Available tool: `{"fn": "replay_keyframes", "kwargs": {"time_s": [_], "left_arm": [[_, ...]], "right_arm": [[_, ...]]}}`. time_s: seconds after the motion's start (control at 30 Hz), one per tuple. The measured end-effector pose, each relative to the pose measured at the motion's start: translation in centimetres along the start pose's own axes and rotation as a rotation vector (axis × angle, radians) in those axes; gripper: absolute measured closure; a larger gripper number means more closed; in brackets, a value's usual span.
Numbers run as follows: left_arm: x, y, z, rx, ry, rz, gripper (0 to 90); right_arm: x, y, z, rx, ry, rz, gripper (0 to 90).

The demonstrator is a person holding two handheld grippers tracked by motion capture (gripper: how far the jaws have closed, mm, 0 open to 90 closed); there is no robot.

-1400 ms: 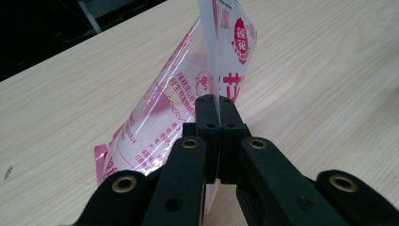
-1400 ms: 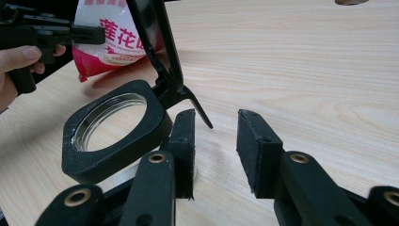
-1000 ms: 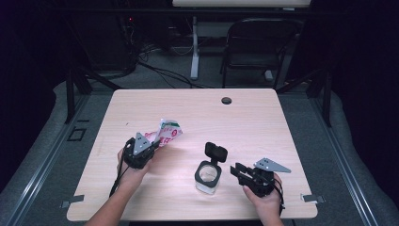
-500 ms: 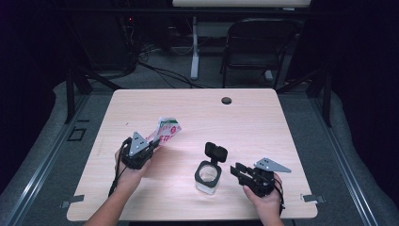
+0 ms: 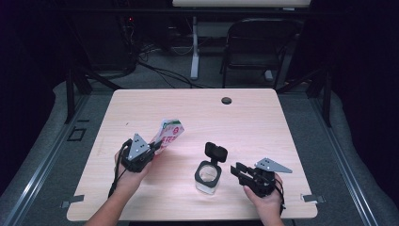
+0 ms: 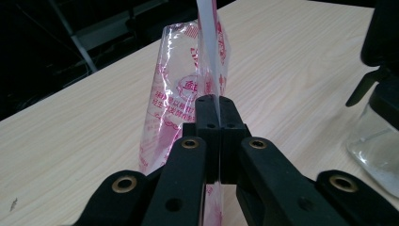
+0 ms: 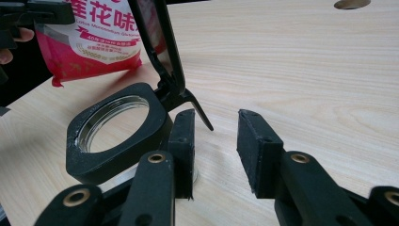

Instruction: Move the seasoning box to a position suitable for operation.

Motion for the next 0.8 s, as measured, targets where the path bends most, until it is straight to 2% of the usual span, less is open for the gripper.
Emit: {"fn": "replay_keyframes", "kwargs": {"time_s": [0.2, 0.43, 0.53, 0.6, 0.8], "left_arm": [[-0.5, -0.8, -0.2, 0.037, -0.013, 0.009, 90.0], [-1.0, -2.5, -0.3, 0.095, -0.026, 0.029, 90.0], [-1.1, -3.3, -0.4, 0.124, -0.034, 0.024, 90.0], [-1.2, -3.8, -0.5, 0.133, -0.033, 0.042, 90.0], [-1.4, -4.7, -1.3, 0.176, -0.052, 0.024, 90.0]], "right_arm": [[0.0, 0.0, -0.1, 0.000, 0.000, -0.002, 67.2], [-0.2, 0.2, -0.2, -0.009, -0.007, -0.004, 67.0], [-0.3, 0.3, -0.3, -0.018, -0.012, -0.001, 66.8], [-0.4, 0.5, -0.3, -0.024, -0.015, -0.002, 66.7], [-0.8, 0.9, -0.7, -0.036, -0.028, -0.014, 65.1]]}}
Point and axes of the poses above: each handheld gripper's, and its own axes: z roughly forward along the jaws, x roughly out of its underside, y roughly to its left, the point moved 3 cm from there along z, roughly forward along the jaws, and after that the axes turned 13 degrees about z, right-handed, at the moved point
